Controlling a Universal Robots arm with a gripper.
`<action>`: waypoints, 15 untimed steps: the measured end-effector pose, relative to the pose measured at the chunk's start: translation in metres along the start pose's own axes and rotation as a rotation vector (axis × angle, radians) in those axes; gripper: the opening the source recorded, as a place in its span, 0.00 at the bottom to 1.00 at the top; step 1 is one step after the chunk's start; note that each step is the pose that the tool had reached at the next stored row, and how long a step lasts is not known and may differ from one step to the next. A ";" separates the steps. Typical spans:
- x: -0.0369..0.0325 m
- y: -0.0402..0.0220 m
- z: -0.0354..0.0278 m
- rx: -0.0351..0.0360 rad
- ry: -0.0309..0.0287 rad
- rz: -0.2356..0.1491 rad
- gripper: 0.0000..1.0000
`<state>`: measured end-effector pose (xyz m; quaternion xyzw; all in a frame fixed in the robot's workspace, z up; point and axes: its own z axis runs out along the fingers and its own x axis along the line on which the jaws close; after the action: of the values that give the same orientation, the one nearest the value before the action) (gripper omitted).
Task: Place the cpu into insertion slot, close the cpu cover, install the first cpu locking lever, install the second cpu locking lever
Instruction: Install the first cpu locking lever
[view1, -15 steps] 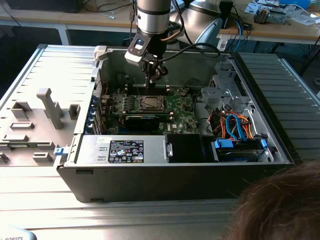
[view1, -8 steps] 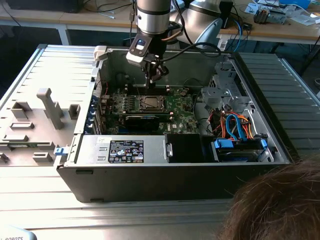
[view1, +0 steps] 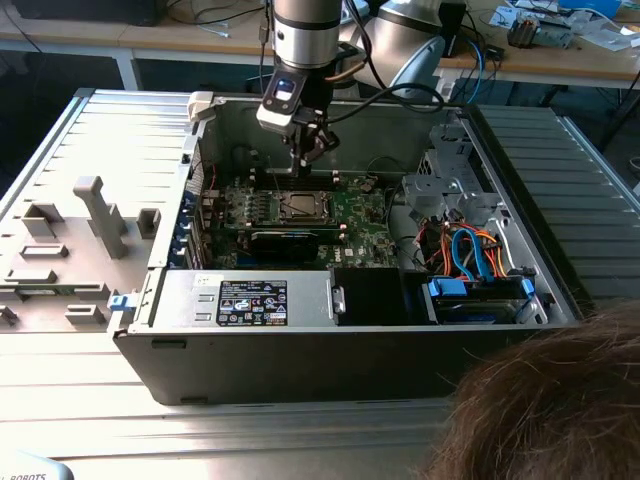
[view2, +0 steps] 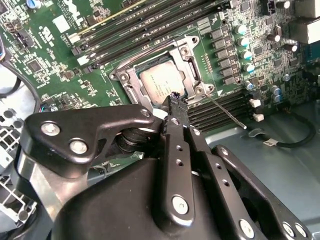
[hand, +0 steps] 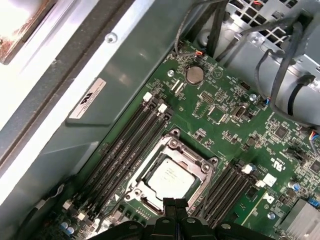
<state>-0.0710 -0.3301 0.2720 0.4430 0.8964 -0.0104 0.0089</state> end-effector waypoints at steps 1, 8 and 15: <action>0.0000 0.0000 0.0000 -0.0002 -0.0001 -0.006 0.11; 0.0000 0.0000 0.0000 -0.0014 -0.0006 -0.055 0.11; 0.0000 0.0000 0.0000 -0.0027 -0.0011 -0.104 0.11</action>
<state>-0.0710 -0.3301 0.2720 0.3959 0.9182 -0.0099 0.0094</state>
